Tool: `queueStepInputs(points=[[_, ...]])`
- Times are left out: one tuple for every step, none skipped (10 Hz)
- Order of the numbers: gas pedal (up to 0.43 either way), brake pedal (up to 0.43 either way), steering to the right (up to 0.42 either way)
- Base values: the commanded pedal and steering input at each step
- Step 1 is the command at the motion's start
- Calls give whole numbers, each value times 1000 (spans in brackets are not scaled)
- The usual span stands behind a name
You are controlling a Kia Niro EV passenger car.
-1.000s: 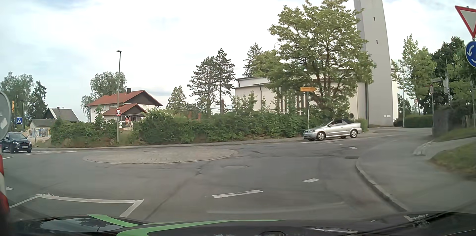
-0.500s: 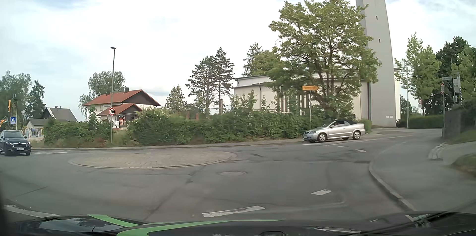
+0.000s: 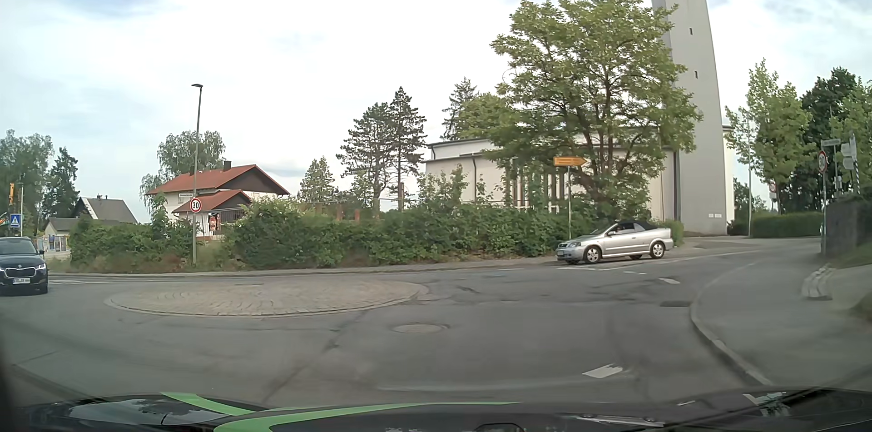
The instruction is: Follow the waypoints while adhering to traffic rules and regulations
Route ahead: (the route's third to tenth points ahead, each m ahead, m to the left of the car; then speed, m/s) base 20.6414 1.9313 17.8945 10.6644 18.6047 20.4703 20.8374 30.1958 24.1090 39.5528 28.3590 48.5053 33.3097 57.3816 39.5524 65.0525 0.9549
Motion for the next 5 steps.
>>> queueStepInputs(points=[[0,256,39],[0,256,40],[0,256,40],[0,256,40],[0,244,40]])
